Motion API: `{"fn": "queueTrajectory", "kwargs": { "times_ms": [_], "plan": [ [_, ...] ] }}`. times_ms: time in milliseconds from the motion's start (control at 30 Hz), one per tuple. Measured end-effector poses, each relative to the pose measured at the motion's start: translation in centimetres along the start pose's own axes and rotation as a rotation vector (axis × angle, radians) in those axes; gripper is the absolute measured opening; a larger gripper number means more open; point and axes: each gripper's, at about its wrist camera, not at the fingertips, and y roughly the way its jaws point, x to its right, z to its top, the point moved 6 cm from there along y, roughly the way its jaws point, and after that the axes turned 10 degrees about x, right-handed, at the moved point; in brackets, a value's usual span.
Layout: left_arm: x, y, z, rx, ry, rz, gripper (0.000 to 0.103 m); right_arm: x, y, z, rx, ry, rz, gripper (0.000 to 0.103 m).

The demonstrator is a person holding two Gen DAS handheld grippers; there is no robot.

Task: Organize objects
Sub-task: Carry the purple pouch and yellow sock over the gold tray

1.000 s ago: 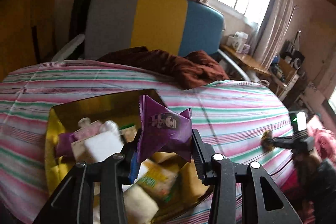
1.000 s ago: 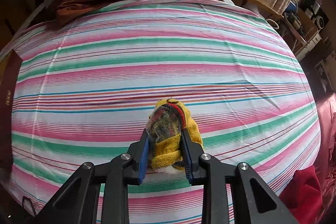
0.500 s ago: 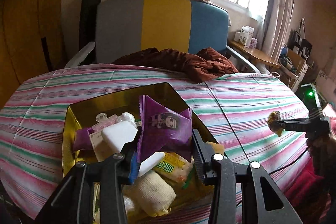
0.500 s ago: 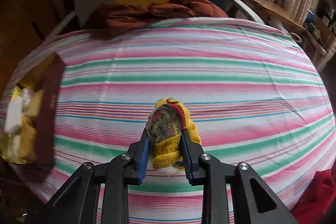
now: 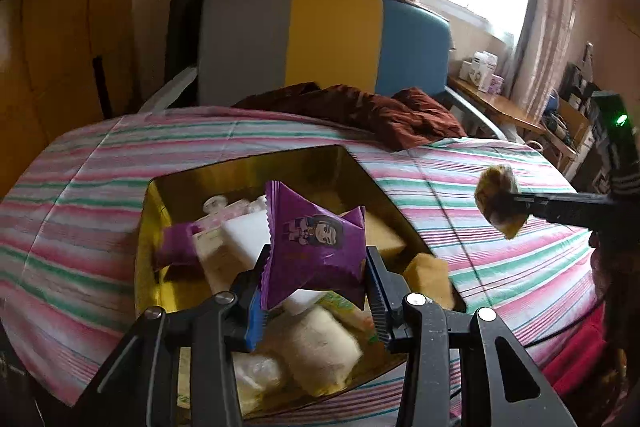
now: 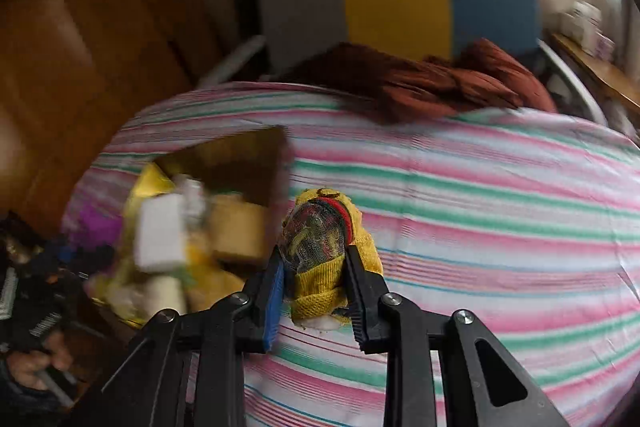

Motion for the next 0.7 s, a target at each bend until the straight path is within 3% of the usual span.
{"fn": "queueTrajectory", "kwargs": {
  "times_ms": [200,367,500,667,700],
  "plan": [
    [-3.9,-0.2,-1.1,-0.023,-0.069,0.078,0.043,-6.1,2.9,2.2,0.001,-0.055,0.097,0.027],
    [-6.1,0.4,-2.1,-0.051,-0.117,0.133,0.044,-8.3,6.1,2.9,-0.029,-0.032,0.130,0.029],
    [-6.9,1.0,-2.5,-0.059,-0.136,0.146,0.053,-8.9,8.7,3.5,-0.041,0.033,0.164,0.034],
    [-6.6,1.0,-2.5,-0.050,-0.123,0.154,0.070,-9.1,9.8,3.0,-0.058,0.045,0.157,0.042],
    [-6.7,0.9,-2.5,-0.048,-0.120,0.162,0.078,-9.1,9.8,2.7,-0.058,0.041,0.149,0.042]
  ]
}}
